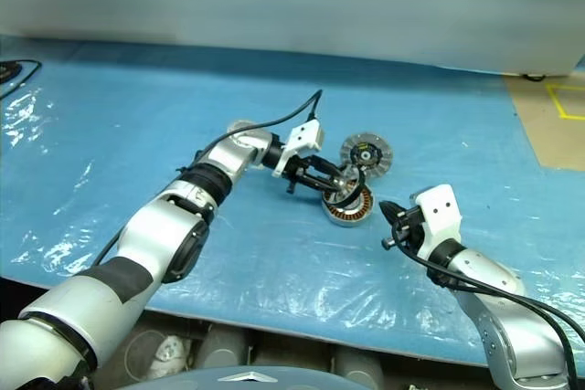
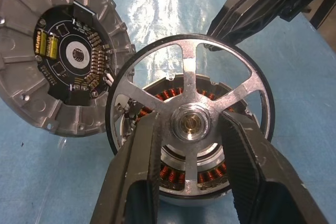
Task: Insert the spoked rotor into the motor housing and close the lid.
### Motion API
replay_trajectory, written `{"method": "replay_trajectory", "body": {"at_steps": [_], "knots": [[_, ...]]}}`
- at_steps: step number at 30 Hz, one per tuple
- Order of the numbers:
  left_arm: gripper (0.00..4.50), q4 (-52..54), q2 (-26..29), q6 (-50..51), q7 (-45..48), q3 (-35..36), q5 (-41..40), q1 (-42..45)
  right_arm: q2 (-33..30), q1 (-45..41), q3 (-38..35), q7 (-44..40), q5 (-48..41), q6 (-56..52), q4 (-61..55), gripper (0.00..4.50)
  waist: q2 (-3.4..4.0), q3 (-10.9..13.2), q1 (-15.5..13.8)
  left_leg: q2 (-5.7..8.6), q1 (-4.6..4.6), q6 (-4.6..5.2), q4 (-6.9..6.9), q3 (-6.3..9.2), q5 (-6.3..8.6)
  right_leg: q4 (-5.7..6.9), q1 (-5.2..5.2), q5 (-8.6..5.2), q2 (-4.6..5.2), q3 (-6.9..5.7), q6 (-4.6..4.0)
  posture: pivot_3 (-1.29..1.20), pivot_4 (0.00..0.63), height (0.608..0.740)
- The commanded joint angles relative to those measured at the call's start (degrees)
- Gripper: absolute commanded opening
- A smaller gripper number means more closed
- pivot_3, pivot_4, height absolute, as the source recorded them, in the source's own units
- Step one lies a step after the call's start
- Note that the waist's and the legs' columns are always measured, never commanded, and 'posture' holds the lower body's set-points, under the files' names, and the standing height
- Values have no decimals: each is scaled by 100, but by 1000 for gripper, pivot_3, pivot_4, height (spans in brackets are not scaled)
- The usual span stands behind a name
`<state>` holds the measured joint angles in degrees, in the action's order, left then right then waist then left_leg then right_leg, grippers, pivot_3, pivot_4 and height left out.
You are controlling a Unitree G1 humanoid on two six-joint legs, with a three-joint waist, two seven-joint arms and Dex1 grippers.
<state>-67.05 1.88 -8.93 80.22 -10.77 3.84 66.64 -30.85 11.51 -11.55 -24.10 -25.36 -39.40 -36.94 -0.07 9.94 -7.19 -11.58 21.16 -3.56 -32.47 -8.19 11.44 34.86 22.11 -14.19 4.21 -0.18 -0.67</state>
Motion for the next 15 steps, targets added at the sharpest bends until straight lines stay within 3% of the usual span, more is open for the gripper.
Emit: {"method": "replay_trajectory", "body": {"at_steps": [1,15], "knots": [[1358,46,-15,-46,44,-49,31,-12,-55,17,-93,-34,-36,81,-340,0,0,0,0,0,0,0,0,0,0,0,0,0,0,0,0,0,150,740],[1358,60,29,-53,55,-330,258,-58,-61,0,-60,-53,7,98,-326,0,1,-1,-3,0,-8,0,-1,0,0,0,-8,0,0,0,0,0,150,740]]}}
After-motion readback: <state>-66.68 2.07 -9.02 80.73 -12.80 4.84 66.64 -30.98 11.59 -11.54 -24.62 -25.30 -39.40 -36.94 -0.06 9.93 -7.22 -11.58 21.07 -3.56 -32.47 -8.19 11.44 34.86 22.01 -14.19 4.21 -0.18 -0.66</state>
